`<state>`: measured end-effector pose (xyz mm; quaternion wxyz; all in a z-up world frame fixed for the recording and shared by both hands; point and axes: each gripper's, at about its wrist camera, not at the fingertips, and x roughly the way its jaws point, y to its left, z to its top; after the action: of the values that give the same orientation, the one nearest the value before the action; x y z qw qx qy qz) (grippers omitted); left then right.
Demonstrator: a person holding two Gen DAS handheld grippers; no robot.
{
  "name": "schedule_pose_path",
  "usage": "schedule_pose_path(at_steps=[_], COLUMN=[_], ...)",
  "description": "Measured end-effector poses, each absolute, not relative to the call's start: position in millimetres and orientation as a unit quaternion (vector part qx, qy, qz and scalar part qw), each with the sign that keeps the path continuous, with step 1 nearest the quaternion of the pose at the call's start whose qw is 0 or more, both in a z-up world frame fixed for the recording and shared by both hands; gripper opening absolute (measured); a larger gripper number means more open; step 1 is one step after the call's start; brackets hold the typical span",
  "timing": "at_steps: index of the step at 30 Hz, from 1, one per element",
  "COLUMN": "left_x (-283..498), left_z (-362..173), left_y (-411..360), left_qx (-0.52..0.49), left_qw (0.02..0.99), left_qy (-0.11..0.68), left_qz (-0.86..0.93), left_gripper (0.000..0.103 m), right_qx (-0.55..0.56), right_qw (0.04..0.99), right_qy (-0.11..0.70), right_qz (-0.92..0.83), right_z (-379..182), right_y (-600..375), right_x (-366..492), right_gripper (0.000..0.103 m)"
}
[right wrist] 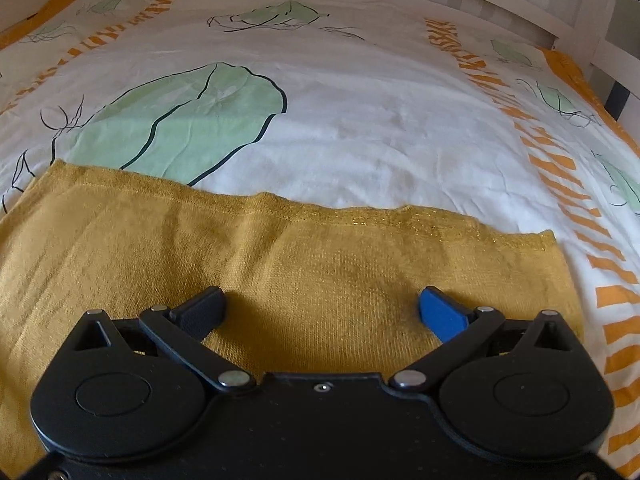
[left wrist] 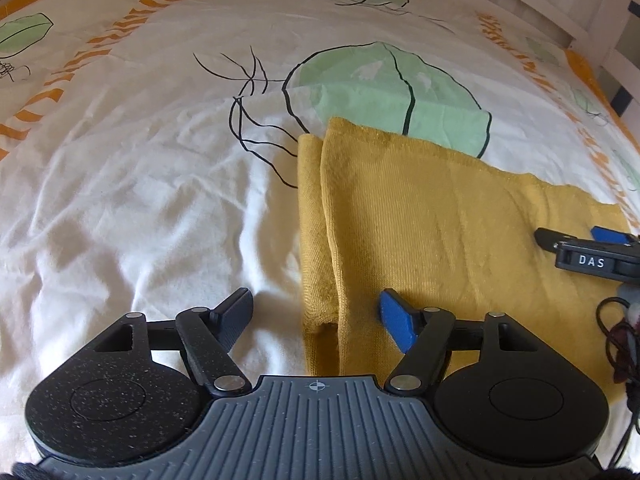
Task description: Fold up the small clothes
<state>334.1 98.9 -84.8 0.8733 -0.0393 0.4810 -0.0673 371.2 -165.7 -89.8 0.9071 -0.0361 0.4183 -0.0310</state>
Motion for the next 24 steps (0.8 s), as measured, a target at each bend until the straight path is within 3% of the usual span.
schedule_pose_path(at_steps=[5, 10, 20, 24], left_x=[336, 339, 336, 331], left_z=[-87, -91, -77, -64], left_y=[100, 99, 111, 109], left_qx=[-0.050, -0.070, -0.121, -0.090], left_qw=[0.870, 0.855, 0.856, 0.877], left_qy=[0.486, 0.507, 0.500, 0.471], left_qz=[-0.068, -0.088, -0.051, -0.031], left_gripper=[0.075, 0.092, 0.088, 0.088], right_qx=[-0.035, -0.039, -0.093, -0.119], right_qw=[0.911, 0.916, 0.920, 0.917], right_qy=[0.411, 0.399, 0.380, 0.379], right_qz=[-0.022, -0.018, 0.021, 0.043], right_z=[-92, -87, -80, -89], right_y=[-168, -169, -146, -137], right_x=[370, 369, 302, 268], right_gripper=[0.103, 0.102, 0.102, 0.102])
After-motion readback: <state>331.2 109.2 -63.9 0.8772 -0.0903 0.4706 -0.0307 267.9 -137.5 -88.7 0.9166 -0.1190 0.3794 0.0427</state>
